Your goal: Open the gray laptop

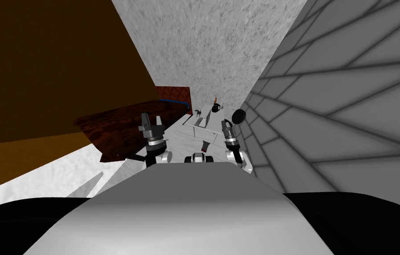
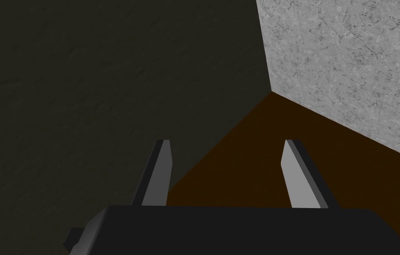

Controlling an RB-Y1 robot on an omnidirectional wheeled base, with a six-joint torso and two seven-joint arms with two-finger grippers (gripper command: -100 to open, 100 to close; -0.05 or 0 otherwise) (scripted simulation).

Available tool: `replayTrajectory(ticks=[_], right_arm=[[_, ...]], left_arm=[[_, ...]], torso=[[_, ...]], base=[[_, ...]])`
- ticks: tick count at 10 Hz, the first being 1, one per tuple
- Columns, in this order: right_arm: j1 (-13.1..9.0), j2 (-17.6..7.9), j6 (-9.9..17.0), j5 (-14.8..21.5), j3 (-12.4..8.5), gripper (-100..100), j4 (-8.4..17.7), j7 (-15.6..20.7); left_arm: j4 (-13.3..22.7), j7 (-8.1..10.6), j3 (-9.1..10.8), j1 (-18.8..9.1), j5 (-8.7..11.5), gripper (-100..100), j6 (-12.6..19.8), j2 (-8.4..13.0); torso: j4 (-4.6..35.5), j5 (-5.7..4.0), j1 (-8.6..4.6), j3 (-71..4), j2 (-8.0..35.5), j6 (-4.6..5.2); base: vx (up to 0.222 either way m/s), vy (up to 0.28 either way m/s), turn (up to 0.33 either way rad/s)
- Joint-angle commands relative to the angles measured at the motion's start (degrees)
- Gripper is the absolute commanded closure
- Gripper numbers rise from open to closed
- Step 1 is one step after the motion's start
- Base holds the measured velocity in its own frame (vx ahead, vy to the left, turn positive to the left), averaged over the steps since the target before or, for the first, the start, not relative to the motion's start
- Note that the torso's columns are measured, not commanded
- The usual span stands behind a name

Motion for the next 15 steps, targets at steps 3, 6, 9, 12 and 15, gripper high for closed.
replayTrajectory(ticks=[3, 6, 9, 12, 15], right_arm=[[-3.37, 0.02, 2.53, 6.17, -0.65, -100, 4.26, 6.83], [-5.29, -0.01, 4.07, 9.77, -1.04, -100, 6.81, 10.68], [-8.32, -0.34, 6.5, 15.16, -1.63, -100, 11.07, 15.95], [-10.42, -0.8, 8.21, 18.97, -2.03, -100, 14.2, 20.06], [-12.57, -1.42, 9.97, 22.71, -2.44, -100, 17.5, 24.09]], left_arm=[[0.0, 0.0, 0.0, 0.0, 0.0, 0, 0.0, 0.0], [0.0, 0.0, 0.0, 0.0, 0.0, 0, 0.0, 0.0], [0.0, 0.0, 0.0, 0.0, 0.0, 0, 0.0, 0.0], [0.0, 0.0, 0.0, 0.0, 0.0, 0, 0.0, 0.0], [0.0, 0.0, 0.0, 0.0, 0.0, 0, 0.0, 0.0]], torso=[[-0.03, 0.04, 0.1, -0.06, -0.07, 0.0], [-0.02, 0.04, 0.14, -0.04, -0.07, 0.0], [-0.04, 0.02, 0.07, -0.08, -0.12, 0.0], [0.0, 0.03, 0.06, -0.01, -0.01, 0.0], [-0.02, 0.02, 0.05, -0.04, -0.07, 0.0]], base=[[0.061, 0.074, -0.01], [0.055, 0.08, -0.014], [0.074, 0.067, -0.014], [0.061, 0.076, -0.008], [0.054, 0.069, -0.013]])
